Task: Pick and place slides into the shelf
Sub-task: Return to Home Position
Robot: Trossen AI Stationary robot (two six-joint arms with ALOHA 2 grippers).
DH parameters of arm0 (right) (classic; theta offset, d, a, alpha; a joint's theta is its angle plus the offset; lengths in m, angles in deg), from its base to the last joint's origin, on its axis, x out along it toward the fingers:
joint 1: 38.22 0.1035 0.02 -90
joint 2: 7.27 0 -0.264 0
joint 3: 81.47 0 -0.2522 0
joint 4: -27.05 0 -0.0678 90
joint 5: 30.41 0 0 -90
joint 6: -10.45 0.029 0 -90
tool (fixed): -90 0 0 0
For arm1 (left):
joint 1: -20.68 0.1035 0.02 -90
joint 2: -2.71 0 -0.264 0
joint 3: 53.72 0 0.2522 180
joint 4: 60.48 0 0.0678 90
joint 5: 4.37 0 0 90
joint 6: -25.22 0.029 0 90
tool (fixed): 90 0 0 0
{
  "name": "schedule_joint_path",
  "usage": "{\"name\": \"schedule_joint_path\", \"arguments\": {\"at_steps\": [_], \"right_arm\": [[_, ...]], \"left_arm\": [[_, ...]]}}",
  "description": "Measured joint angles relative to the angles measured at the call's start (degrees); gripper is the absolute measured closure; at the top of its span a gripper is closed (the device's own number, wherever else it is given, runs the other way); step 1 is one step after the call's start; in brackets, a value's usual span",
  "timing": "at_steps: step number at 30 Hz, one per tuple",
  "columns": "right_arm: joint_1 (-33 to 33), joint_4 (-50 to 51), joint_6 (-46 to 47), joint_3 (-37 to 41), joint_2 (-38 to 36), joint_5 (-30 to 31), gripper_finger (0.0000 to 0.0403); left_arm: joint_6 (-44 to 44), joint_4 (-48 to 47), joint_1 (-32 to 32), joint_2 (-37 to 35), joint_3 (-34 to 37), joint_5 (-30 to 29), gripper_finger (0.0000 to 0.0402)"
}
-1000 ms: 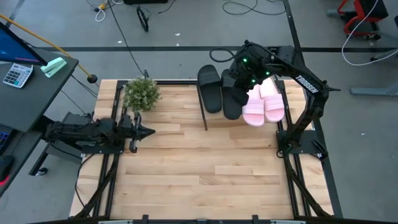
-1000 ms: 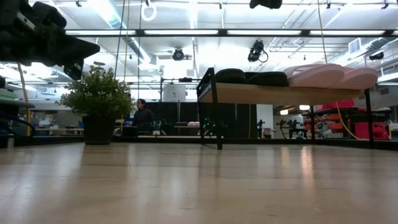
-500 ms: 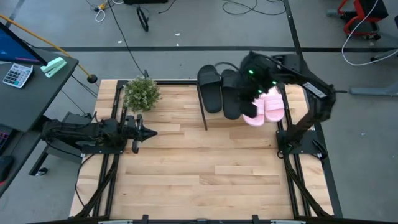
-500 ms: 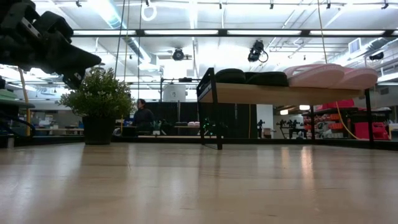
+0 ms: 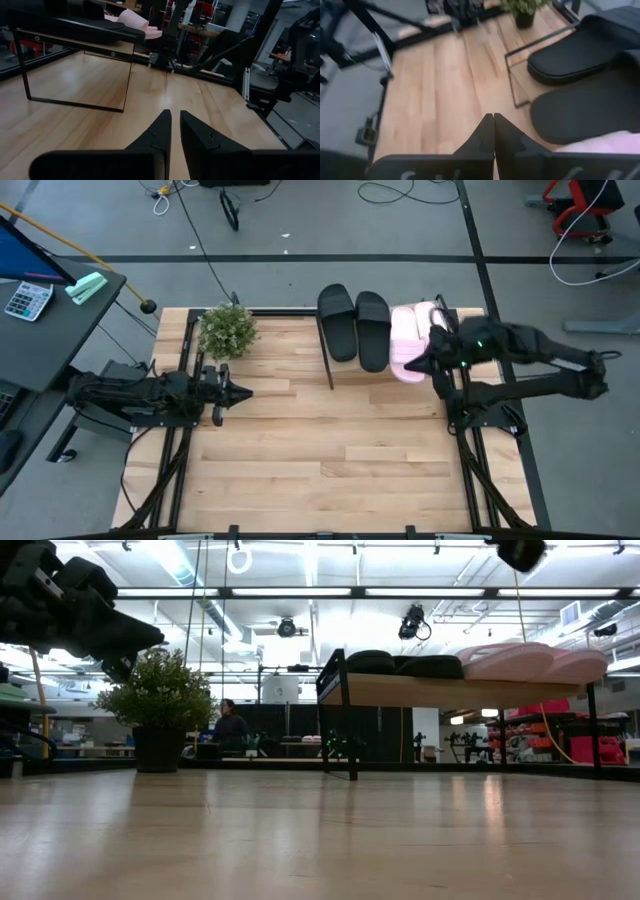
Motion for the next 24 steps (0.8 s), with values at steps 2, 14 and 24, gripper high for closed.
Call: {"name": "schedule_joint_path", "arguments": {"at_steps": [2, 14, 24], "right_arm": [[1.5, -7.0, 2.2, 7.4, -5.1, 0.9, 0.0403], [8.7, -41.6, 9.4, 38.7, -19.9, 1.0, 0.0403], [12.9, -46.0, 9.9, 47.1, -27.1, 3.9, 0.0403]], "left_arm": [[0.0, 0.1, 0.0, 0.0, 0.0, 0.0, 0.0356], [0.0, 0.4, 0.0, 0.0, 0.0, 0.0, 0.0374], [0.0, 0.5, 0.0, 0.0, 0.0, 0.0, 0.0359]]}}
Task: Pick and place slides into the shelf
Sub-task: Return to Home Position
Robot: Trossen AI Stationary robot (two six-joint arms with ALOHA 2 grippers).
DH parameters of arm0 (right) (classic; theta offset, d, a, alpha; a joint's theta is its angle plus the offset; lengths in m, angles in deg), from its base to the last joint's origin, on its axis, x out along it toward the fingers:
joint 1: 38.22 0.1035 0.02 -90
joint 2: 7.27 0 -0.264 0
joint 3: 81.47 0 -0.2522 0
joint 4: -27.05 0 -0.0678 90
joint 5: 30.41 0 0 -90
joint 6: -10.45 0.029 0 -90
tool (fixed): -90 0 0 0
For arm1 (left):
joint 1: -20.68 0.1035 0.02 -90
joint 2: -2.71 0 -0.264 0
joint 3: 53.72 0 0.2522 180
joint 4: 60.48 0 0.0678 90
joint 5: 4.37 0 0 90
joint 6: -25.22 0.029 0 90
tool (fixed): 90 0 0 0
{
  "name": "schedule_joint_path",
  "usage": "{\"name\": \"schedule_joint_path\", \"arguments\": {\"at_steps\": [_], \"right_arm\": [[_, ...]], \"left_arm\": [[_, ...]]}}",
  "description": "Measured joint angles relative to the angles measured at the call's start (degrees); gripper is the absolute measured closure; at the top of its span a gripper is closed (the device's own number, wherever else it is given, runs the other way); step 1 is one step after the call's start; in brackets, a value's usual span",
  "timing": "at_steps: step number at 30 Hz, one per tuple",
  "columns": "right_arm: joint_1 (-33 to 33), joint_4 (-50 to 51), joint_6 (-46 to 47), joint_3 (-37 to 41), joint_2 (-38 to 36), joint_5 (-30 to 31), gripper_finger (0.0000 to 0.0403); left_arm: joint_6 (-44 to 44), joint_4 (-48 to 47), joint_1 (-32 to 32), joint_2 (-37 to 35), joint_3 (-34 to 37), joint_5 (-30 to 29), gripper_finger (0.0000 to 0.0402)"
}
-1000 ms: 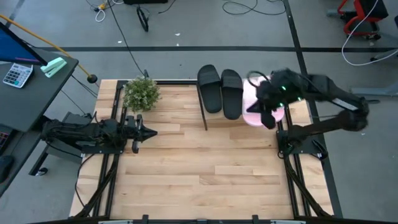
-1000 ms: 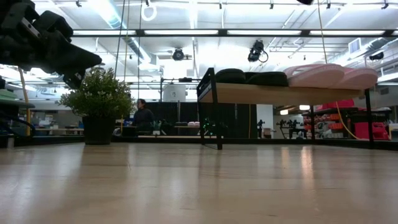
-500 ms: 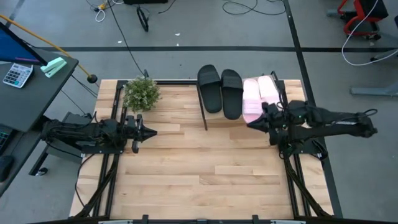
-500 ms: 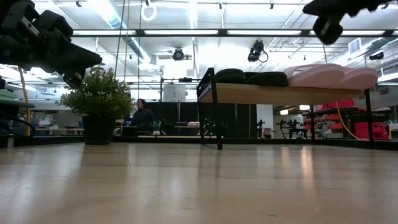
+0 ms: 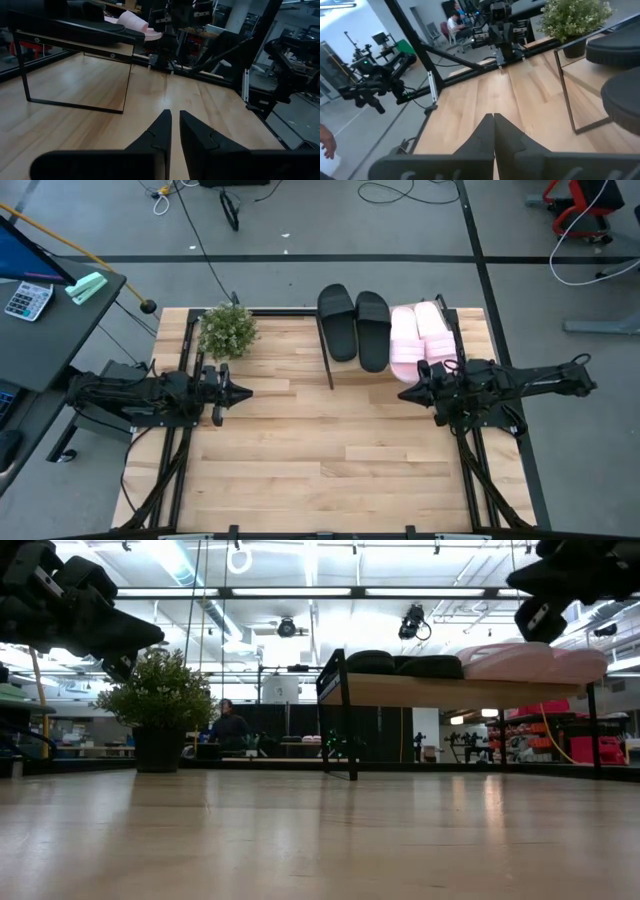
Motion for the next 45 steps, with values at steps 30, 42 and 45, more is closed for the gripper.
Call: {"name": "schedule_joint_path", "arguments": {"at_steps": [30, 42, 45], "right_arm": [[0.4, -2.8, 2.4, 10.0, -11.6, 0.0, 0.0403], [0.3, -10.7, -2.5, 10.0, -11.6, -0.5, 0.0403], [0.3, -13.4, -5.2, 10.0, -11.6, 0.8, 0.0403]], "left_arm": [[0.0, 0.0, 0.0, 0.0, 0.0, 0.0, 0.0362], [0.0, 0.0, 0.0, 0.0, 0.0, 0.0, 0.0371], [0.0, 0.0, 0.0, 0.0, 0.0, 0.0, 0.0365]]}}
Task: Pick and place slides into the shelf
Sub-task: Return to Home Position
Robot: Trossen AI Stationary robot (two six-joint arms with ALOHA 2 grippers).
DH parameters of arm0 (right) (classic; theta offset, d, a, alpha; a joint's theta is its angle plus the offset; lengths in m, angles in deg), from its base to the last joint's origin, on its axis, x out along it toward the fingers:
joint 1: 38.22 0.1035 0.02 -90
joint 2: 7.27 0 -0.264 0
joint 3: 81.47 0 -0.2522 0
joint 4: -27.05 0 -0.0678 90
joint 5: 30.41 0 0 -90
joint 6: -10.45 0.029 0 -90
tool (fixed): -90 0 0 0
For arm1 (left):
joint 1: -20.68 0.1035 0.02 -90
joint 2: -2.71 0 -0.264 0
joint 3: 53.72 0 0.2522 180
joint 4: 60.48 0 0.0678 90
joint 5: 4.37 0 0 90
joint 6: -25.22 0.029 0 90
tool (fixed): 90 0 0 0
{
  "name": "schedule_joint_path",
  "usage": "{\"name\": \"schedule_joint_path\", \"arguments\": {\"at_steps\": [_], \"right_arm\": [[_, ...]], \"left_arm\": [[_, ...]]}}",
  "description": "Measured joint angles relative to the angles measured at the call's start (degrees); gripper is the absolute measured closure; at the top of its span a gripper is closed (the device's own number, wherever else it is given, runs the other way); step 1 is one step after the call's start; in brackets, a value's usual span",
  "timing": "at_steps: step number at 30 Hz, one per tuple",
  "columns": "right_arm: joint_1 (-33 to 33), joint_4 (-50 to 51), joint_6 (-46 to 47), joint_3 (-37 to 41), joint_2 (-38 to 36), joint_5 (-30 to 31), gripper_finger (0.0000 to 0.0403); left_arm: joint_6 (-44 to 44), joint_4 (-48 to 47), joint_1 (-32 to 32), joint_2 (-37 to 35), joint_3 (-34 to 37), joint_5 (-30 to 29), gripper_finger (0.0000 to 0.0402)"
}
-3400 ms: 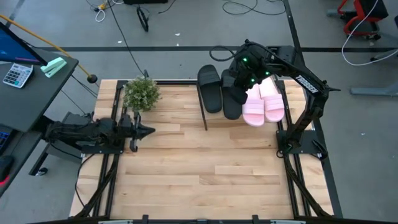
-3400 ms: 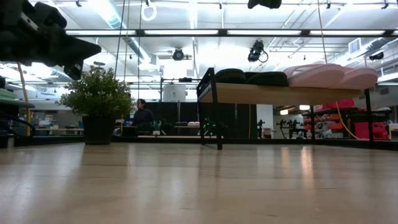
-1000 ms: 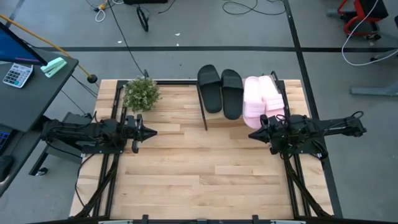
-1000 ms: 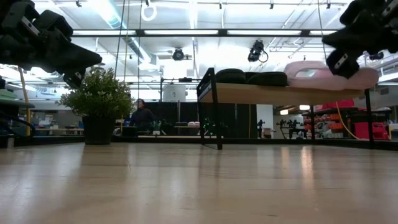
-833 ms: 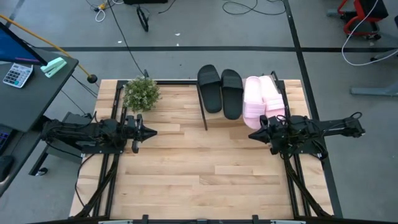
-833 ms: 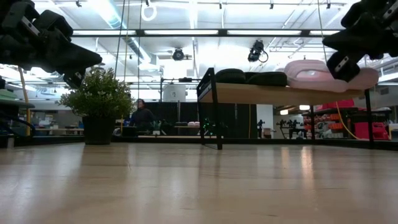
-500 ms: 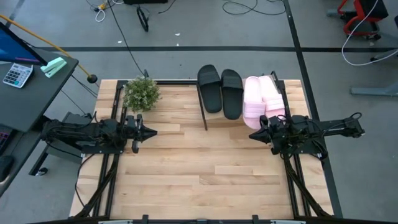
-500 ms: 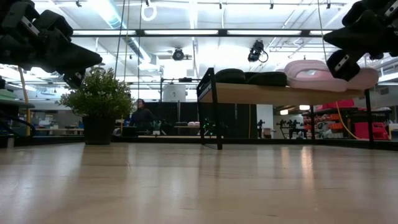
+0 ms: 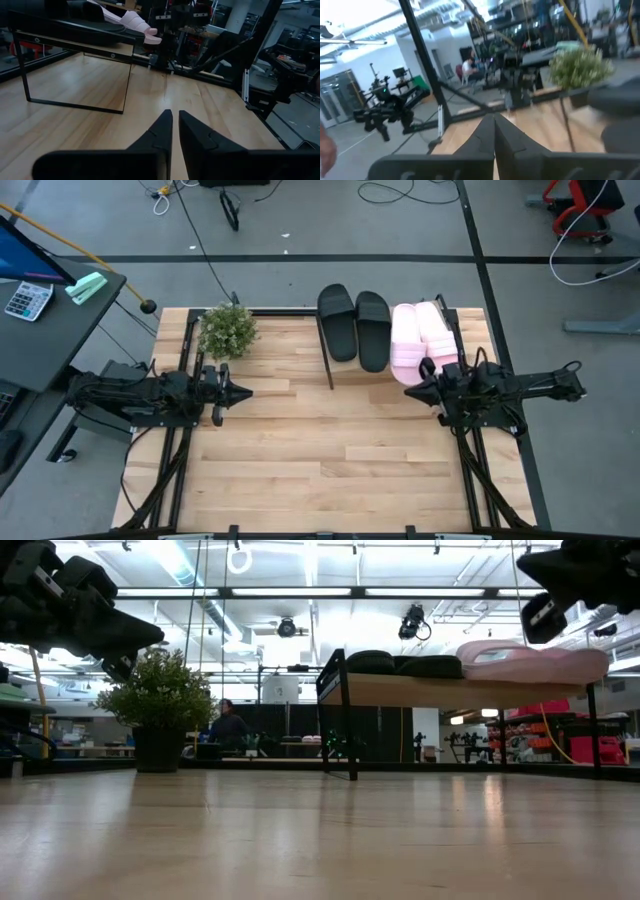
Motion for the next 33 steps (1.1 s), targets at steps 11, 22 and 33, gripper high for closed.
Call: {"name": "schedule_joint_path", "arguments": {"at_steps": [11, 22, 33], "right_arm": [[0.0, -1.1, -5.2, -0.1, -6.7, 2.3, 0.0403], [0.0, 3.8, -5.7, 0.0, -8.9, 3.1, 0.0403], [0.0, -0.5, -6.3, 1.8, -8.9, 2.8, 0.0403]], "left_arm": [[0.0, 0.0, 0.0, 0.0, 0.0, 0.0, 0.0362], [0.0, 0.0, 0.0, 0.0, 0.0, 0.0, 0.0373], [0.0, 0.0, 0.0, 0.0, 0.0, 0.0, 0.0363]]}}
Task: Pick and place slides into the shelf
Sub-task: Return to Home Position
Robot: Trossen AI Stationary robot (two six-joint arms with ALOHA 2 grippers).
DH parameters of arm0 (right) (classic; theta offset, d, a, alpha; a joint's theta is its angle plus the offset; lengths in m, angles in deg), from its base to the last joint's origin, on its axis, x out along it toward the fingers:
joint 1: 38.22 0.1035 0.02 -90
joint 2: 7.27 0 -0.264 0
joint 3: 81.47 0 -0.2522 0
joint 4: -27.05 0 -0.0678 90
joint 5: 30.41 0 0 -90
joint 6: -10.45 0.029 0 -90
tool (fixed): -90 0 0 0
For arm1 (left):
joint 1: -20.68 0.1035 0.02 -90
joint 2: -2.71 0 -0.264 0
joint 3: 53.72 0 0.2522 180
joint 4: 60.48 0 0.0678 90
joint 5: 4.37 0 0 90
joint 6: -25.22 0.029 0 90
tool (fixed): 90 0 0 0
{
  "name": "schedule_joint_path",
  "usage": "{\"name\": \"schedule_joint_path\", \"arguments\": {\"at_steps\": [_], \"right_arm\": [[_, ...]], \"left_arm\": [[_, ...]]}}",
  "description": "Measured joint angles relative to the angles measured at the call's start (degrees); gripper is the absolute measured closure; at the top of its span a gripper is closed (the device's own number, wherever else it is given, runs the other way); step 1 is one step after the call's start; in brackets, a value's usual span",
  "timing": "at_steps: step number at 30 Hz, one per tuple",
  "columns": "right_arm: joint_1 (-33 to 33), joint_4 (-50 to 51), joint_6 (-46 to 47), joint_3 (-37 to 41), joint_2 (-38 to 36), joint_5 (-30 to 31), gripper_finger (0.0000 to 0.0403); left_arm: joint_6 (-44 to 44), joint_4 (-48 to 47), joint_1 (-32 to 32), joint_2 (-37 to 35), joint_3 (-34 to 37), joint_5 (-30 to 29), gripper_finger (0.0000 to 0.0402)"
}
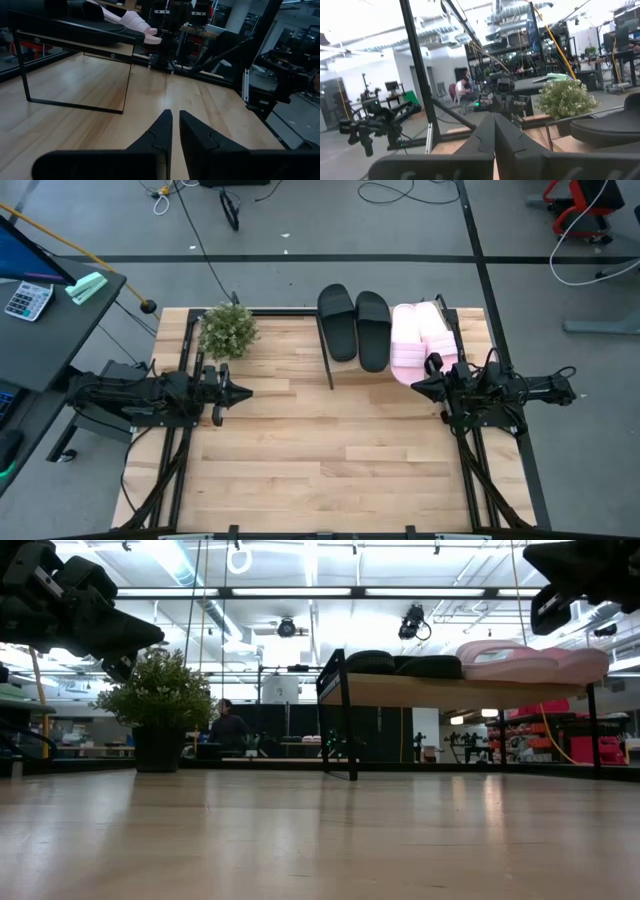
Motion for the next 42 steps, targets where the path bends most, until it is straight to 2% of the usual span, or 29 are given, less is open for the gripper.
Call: {"name": "schedule_joint_path", "arguments": {"at_steps": [7, 11, 21, 36, 42], "right_arm": [[0.0, -7.1, 2.5, 4.9, 0.0, -0.3, 0.0403], [0.0, -5.7, 2.8, 5.2, 0.0, -0.8, 0.0403], [0.0, 2.4, -6.7, 5.2, 0.0, -2.1, 0.0403], [0.0, 5.1, -10.3, 4.7, 0.3, -1.9, 0.0383], [0.0, 4.9, -9.5, 4.1, 0.3, -1.6, 0.0382]], "left_arm": [[0.0, 0.0, 0.0, 0.0, 0.0, 0.0, 0.0375], [0.0, 0.0, 0.0, 0.0, 0.0, 0.0, 0.0378], [0.0, 0.0, 0.0, 0.0, 0.0, 0.0, 0.0363], [0.0, 0.0, 0.0, 0.0, 0.0, 0.0, 0.0376], [0.0, 0.0, 0.0, 0.0, 0.0, 0.0, 0.0370]]}}
